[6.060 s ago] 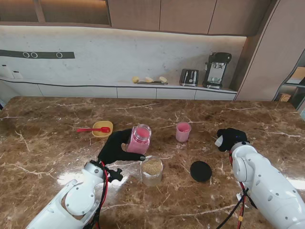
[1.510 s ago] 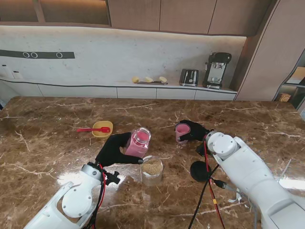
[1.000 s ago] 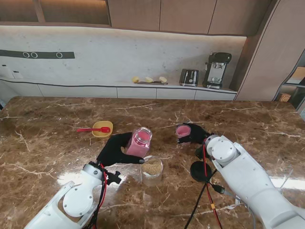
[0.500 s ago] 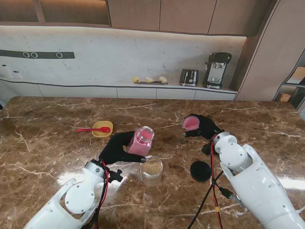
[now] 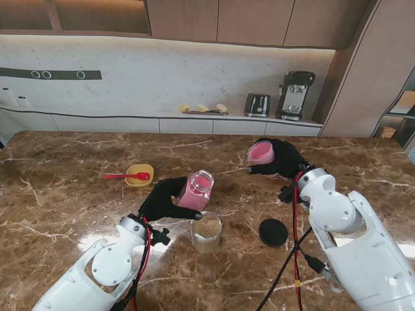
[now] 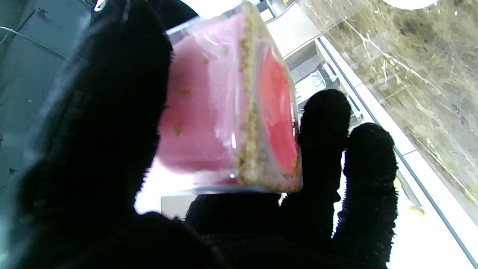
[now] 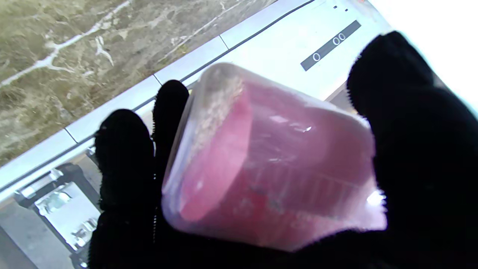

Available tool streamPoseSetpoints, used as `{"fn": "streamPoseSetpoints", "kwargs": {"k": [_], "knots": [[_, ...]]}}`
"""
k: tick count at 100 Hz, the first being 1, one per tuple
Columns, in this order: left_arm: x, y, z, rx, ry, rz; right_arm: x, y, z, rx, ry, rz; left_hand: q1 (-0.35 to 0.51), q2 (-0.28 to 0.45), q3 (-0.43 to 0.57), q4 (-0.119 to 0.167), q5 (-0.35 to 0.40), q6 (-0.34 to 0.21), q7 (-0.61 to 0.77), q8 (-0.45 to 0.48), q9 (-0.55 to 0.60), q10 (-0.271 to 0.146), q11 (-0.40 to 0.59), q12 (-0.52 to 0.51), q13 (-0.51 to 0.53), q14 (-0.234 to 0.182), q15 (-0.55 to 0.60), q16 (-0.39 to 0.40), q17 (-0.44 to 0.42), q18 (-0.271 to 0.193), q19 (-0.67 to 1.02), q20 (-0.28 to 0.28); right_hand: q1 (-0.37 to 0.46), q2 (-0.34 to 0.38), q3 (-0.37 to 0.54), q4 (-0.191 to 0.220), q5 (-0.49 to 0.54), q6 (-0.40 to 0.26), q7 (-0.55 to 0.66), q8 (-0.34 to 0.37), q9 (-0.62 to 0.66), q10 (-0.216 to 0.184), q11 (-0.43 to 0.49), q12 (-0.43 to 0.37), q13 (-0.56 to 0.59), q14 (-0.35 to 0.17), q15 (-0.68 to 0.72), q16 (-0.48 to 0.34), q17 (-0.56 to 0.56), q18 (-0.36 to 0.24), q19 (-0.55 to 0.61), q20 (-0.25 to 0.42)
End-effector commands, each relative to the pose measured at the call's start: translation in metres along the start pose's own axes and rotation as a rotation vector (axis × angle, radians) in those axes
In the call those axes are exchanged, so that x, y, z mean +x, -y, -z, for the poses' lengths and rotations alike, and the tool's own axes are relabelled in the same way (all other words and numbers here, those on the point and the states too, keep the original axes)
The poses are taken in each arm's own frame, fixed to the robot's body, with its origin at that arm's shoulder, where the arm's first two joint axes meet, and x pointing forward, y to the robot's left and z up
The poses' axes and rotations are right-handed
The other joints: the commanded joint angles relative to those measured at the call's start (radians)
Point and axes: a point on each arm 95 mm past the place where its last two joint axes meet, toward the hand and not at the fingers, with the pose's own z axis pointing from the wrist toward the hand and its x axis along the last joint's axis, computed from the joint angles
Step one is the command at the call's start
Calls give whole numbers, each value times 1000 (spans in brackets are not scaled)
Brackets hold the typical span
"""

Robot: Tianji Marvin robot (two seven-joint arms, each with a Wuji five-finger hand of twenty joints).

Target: Measure grain into the airtight container

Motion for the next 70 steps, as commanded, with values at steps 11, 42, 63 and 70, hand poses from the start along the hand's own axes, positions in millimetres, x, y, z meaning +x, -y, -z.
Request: {"fn": "streamPoseSetpoints", "kwargs": {"k": [11,42,63,70], "knots": [[-1,-4,-1,-11,-2,12,21,-2,9,13,-46,16,234,458,498,18,247,-337,348,101,132,-168,157,64,38,-64,22,3,-2,-21,37,19,102,180,199,-48,49,-46,49,13,29,-12,36,55,117,-120,251,70,55,-71,129,-13],[-2,-8,-2,-18,-3,15,54,7,22,12,-133,71,235,456,497,18,246,-335,348,101,132,-166,158,65,37,-63,22,4,-2,-21,37,18,136,197,201,-43,36,-22,57,-3,43,-6,58,81,143,-136,364,97,99,-107,217,11],[-2,-10,-2,-21,-4,19,67,17,25,-26,-167,142,235,456,497,18,247,-333,348,100,132,-165,157,65,36,-61,22,4,-3,-19,37,18,142,203,203,-43,29,-18,63,-7,49,-11,76,92,156,-150,402,106,128,-140,258,24],[-2,-11,-2,-22,-4,21,70,20,25,-46,-172,161,236,456,497,18,248,-332,348,100,132,-163,157,65,36,-58,23,4,-3,-19,37,19,143,204,203,-43,28,-16,66,-8,50,-11,83,94,159,-153,411,107,139,-152,275,29]]}}
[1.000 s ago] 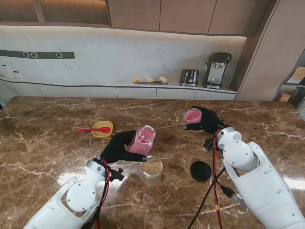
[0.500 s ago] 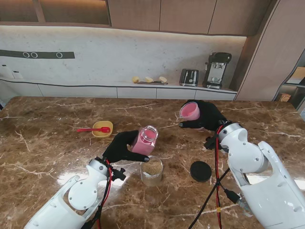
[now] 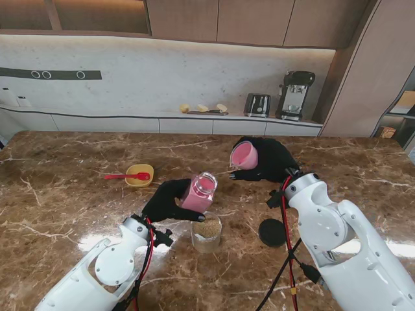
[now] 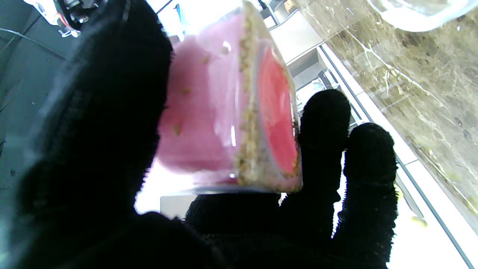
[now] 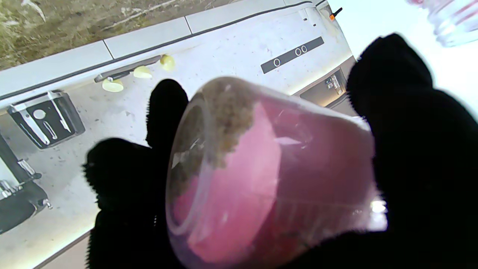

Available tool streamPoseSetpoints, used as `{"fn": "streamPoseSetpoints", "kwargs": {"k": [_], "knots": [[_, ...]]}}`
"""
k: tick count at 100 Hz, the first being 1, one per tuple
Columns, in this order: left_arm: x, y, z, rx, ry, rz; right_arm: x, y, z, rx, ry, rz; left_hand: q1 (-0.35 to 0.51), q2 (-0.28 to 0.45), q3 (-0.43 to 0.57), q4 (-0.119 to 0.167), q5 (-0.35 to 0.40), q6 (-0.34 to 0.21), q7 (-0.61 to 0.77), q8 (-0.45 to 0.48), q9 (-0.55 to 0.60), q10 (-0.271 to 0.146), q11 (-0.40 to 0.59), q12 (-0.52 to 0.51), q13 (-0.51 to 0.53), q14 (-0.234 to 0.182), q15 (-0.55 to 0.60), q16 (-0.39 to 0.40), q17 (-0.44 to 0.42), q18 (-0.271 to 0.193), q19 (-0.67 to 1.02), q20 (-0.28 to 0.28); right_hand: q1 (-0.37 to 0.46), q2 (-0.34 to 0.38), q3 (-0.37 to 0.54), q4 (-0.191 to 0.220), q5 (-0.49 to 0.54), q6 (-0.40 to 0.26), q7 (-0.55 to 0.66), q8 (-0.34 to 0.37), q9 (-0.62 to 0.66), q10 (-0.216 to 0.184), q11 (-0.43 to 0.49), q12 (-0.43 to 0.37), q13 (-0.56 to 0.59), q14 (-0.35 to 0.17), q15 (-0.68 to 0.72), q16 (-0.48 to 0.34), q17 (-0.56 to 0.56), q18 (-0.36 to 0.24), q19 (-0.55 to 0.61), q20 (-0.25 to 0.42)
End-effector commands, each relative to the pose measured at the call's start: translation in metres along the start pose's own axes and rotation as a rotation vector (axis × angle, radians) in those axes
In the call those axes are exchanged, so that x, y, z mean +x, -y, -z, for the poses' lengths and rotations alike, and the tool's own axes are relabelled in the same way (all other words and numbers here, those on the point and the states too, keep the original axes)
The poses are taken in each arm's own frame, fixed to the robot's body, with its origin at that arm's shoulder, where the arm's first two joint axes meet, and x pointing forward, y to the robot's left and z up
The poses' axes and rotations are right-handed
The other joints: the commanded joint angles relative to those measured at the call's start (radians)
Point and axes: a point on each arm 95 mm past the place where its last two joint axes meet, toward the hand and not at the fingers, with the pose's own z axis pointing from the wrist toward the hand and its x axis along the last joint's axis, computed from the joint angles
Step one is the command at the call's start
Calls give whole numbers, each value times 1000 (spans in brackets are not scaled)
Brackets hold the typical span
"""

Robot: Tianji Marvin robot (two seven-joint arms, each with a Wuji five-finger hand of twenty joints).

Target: Measure grain into the airtight container

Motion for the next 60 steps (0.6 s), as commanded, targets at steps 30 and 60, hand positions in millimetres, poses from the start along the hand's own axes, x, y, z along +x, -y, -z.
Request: {"fn": "streamPoseSetpoints", "kwargs": {"k": [30,60], "knots": [[0,-5,0,-2,0,15,12,20,-1,-40,-43,69,236,455,498,18,249,-331,347,100,134,-163,157,65,37,-56,24,4,-3,-16,37,19,154,199,204,-40,22,-54,46,-17,29,-18,54,27,134,-186,235,70,76,-182,119,36],[0,-6,1,-4,1,15,13,26,1,-57,-100,171,235,456,498,18,249,-332,346,99,133,-165,157,65,37,-60,23,4,-2,-18,38,20,158,202,204,-40,19,-57,50,-26,29,-22,57,24,131,-188,233,65,82,-194,126,37]]}}
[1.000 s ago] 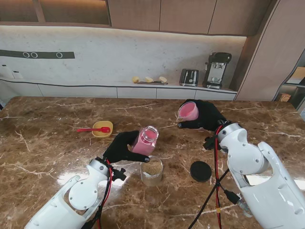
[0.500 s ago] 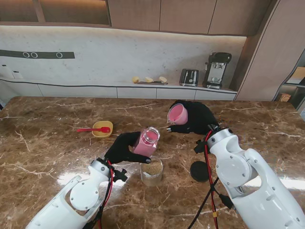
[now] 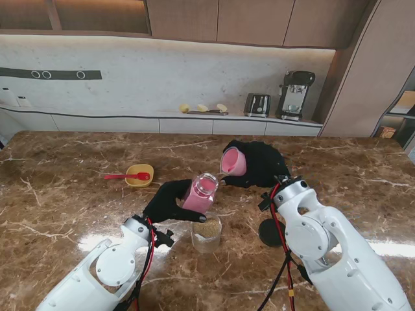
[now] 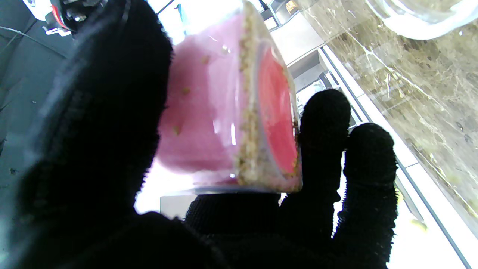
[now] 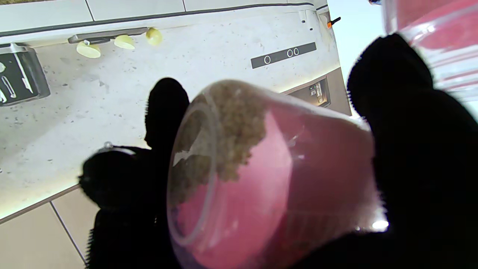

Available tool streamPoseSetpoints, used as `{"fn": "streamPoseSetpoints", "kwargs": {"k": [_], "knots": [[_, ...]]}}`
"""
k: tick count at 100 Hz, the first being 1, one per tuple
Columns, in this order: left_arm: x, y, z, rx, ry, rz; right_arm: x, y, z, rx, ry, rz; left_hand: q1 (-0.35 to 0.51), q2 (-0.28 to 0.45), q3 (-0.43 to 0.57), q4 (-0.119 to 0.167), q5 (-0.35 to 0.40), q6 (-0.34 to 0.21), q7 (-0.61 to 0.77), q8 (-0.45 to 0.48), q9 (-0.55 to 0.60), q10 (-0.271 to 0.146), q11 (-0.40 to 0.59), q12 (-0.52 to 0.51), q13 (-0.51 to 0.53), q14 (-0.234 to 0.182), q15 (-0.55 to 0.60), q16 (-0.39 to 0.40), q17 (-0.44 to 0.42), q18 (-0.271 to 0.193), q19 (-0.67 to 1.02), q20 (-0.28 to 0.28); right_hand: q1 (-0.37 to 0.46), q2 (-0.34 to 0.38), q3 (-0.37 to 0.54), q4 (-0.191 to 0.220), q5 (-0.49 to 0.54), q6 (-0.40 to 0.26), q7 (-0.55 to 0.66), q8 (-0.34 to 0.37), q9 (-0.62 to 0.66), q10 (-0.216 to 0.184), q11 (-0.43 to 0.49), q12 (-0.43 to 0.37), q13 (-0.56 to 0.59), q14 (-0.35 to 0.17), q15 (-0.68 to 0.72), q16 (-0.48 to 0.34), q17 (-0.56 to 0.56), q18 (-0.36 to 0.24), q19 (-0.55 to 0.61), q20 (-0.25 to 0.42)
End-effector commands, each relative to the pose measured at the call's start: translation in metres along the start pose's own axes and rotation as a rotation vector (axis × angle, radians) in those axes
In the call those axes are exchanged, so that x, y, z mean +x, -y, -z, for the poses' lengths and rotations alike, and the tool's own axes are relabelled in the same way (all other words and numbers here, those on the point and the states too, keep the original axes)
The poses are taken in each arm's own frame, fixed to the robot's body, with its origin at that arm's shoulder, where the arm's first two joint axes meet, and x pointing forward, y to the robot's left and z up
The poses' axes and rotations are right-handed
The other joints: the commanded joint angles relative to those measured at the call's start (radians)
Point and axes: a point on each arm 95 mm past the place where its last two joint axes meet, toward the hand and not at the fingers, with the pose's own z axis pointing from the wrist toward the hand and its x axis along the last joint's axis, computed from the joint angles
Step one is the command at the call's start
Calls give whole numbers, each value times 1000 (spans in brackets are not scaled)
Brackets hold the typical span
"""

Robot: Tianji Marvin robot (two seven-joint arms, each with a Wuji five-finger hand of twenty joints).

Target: Measure grain into the airtight container

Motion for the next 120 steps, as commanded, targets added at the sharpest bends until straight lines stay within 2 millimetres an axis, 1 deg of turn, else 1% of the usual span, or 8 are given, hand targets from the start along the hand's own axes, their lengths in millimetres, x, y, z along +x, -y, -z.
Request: {"fn": "streamPoseSetpoints", "kwargs": {"k": [1,30,82,120], "knots": [[0,-3,1,-3,2,7,0,6,2,17,5,4,235,456,498,18,249,-332,346,99,132,-165,156,65,37,-60,23,4,-2,-18,38,20,159,203,204,-39,19,-68,38,-13,18,-15,23,13,99,-189,210,65,42,-186,88,26],[0,-4,1,-1,1,9,6,5,4,-1,-42,56,235,457,498,18,247,-334,347,100,132,-167,157,65,36,-63,22,4,-3,-20,37,19,157,207,198,-40,14,-69,43,-16,15,-18,26,12,100,-194,210,62,44,-194,91,28],[1,-4,2,6,7,10,15,0,7,-20,-98,54,236,456,496,18,247,-331,345,100,132,-163,156,66,36,-59,23,5,-3,-19,37,20,150,197,211,-41,15,-75,49,-24,18,-19,29,6,105,-200,208,57,49,-197,91,29],[1,-3,1,3,-1,13,18,3,9,-27,-144,159,236,458,497,19,250,-331,345,99,133,-164,156,65,36,-56,23,4,-4,-17,36,20,148,205,204,-42,8,-71,50,-28,15,-16,29,2,107,-206,206,55,60,-204,90,28]]}}
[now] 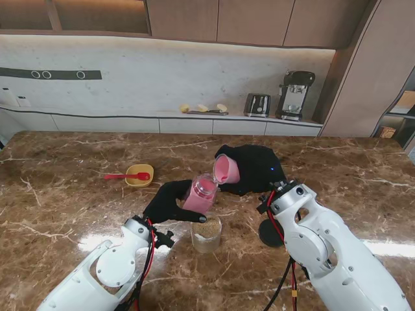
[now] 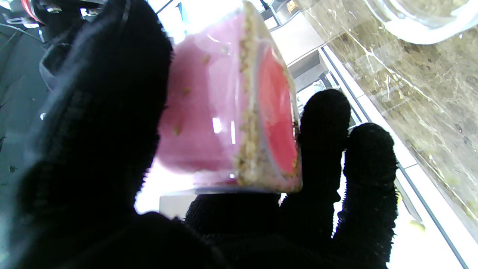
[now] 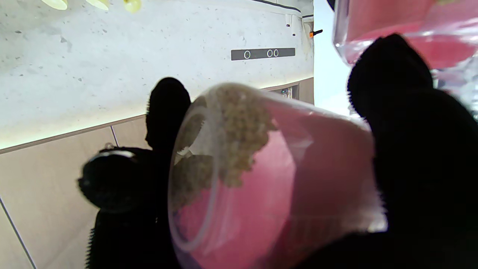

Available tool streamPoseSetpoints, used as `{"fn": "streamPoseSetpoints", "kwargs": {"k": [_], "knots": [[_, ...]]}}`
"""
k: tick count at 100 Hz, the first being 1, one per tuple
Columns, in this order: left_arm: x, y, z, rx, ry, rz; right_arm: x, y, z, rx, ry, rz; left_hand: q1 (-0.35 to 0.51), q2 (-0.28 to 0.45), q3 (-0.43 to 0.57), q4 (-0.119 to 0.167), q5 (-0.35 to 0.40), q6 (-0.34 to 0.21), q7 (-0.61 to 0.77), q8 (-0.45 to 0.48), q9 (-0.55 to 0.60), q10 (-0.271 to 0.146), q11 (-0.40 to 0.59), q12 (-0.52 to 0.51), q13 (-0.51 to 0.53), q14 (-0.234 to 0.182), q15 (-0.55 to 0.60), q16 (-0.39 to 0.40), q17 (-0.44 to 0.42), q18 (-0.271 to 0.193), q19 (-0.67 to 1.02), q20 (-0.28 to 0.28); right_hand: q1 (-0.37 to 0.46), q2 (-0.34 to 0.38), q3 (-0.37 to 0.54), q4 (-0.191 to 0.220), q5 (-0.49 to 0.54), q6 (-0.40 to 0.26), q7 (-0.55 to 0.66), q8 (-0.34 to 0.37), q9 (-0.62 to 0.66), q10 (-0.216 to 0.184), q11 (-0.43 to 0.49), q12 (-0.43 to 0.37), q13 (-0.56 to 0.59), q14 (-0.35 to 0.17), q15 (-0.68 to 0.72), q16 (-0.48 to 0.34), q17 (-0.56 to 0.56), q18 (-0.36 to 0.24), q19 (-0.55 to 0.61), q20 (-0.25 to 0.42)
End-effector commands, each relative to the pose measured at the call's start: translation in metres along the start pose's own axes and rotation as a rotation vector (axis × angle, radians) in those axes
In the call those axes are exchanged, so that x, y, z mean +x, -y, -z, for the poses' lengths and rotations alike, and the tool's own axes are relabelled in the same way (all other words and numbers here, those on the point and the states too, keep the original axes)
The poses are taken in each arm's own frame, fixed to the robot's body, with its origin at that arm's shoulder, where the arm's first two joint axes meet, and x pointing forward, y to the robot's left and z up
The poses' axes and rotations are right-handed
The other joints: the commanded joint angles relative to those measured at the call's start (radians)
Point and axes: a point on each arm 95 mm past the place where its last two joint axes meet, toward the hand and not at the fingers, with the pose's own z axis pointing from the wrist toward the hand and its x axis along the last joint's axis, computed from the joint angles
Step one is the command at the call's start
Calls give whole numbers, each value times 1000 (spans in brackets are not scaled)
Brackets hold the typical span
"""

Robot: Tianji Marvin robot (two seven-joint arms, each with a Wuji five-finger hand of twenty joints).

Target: Measure grain into the airtight container

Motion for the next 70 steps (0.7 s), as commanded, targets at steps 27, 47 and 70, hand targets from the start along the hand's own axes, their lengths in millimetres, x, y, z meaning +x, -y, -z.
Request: {"fn": "streamPoseSetpoints", "kwargs": {"k": [27,47,70], "knots": [[0,-2,-1,-1,-6,5,-1,1,0,24,-13,67,236,458,496,19,249,-334,346,100,132,-167,156,63,36,-60,23,4,-3,-21,37,20,144,211,194,-42,13,-64,33,-15,12,-18,15,-3,100,-198,198,54,50,-196,80,28],[0,-3,-1,-3,-11,3,1,-2,-4,34,-35,131,235,461,495,19,247,-337,348,101,130,-171,156,63,34,-61,22,4,-4,-21,36,20,141,215,190,-42,11,-62,30,-21,14,-26,13,-6,102,-201,198,54,55,-202,81,27],[0,-3,-1,0,-12,5,2,-2,-9,38,-97,208,236,461,494,19,247,-336,350,102,130,-170,158,62,34,-60,23,5,-4,-21,36,20,136,214,189,-41,11,-66,29,-24,16,-30,13,-7,107,-209,197,54,60,-210,79,26]]}}
